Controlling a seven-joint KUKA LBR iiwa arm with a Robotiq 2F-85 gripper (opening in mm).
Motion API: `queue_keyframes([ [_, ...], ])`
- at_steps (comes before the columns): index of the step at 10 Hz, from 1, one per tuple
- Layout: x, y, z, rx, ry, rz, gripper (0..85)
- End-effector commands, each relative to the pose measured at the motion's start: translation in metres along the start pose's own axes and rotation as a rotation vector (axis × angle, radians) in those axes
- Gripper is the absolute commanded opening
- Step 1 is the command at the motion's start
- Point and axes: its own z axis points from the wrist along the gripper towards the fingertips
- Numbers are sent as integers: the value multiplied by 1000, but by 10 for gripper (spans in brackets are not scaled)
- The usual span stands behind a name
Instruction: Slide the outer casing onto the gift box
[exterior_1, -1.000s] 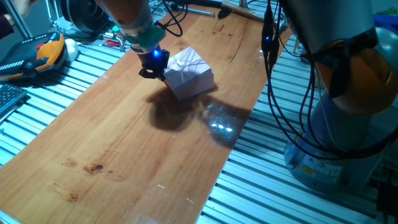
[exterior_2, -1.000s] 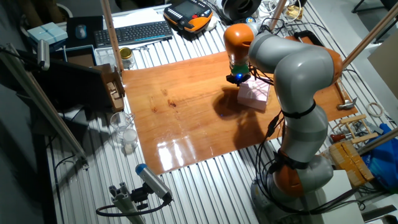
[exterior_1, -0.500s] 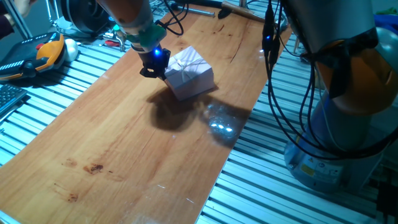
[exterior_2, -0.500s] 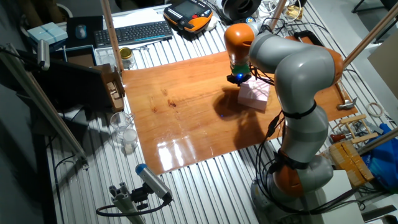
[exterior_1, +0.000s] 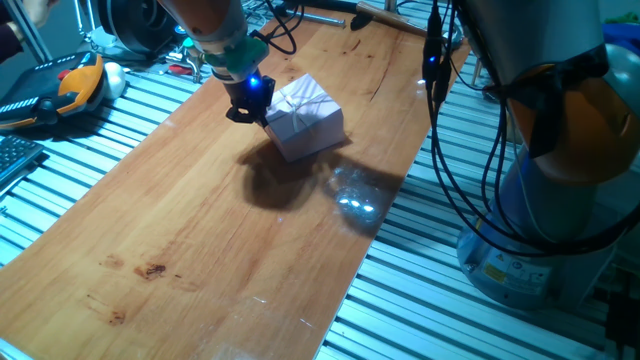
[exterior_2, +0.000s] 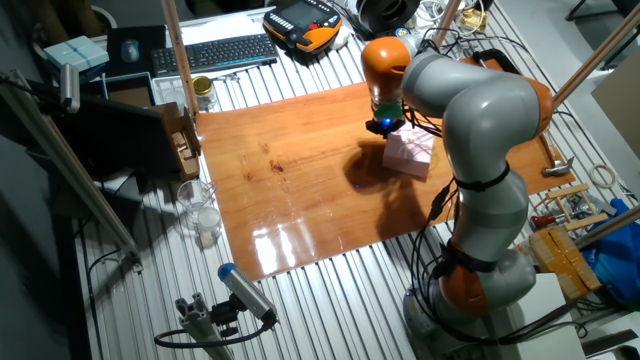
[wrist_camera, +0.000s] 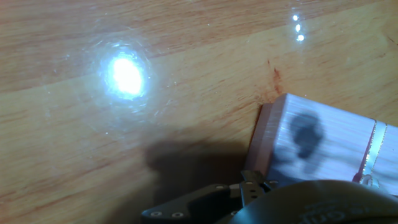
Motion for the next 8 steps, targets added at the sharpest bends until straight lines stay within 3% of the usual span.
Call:
queue_keyframes([
  [1,0,1,0,-1,0,1,0],
  [6,2,2,10,-10,-7,4,0],
  [8,3,0,8,-1,-6,-1,0],
])
